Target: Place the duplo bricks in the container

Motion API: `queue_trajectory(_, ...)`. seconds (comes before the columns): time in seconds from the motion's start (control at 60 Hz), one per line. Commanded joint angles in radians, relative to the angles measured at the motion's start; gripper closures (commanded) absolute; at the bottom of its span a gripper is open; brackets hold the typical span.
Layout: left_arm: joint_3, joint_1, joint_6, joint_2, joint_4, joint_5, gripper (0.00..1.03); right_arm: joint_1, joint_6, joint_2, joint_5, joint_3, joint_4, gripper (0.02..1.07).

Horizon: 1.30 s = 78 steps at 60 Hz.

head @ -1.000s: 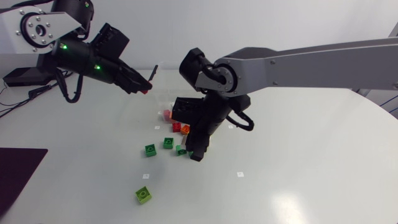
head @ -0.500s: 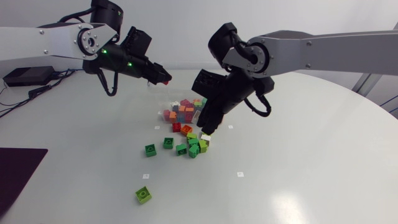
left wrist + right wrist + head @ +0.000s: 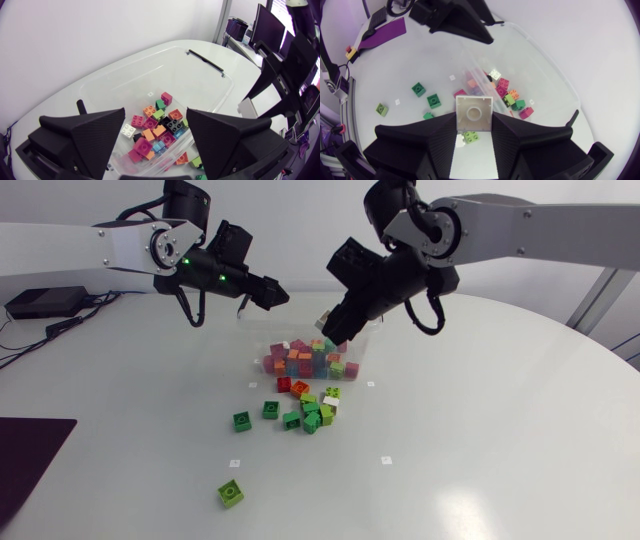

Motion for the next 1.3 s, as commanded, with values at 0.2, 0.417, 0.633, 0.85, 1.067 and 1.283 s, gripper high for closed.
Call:
queue_trajectory(0.2, -0.110, 0.044, 0.007, -0.209, -0.005, 0.004, 0.05, -0.044, 0.114, 0.096, 0.002, 0.126, 0.055, 0.84)
queue_trajectory(0.417, -0.228, 0.071, 0.119, -0.326, -0.097, -0.002, 0.05, -0.068, 0.155, 0.159, 0.005, 0.195, 0.083, 0.84)
queue_trajectory(0.633, -0.383, 0.077, 0.270, -0.415, -0.172, -0.023, 0.06, -0.073, 0.187, 0.222, 0.044, 0.261, 0.099, 0.84)
queue_trajectory(0.85, -0.510, 0.059, 0.386, -0.492, -0.250, -0.079, 0.06, -0.080, 0.198, 0.304, 0.085, 0.324, 0.141, 0.83)
queue_trajectory(1.067, -0.675, -0.039, 0.481, -0.576, -0.313, -0.197, 0.06, -0.079, 0.196, 0.389, 0.142, 0.410, 0.125, 0.35)
queue_trajectory(1.283, -0.765, -0.091, 0.498, -0.602, -0.382, -0.247, 0.06, -0.077, 0.196, 0.337, 0.159, 0.380, 0.125, 0.12)
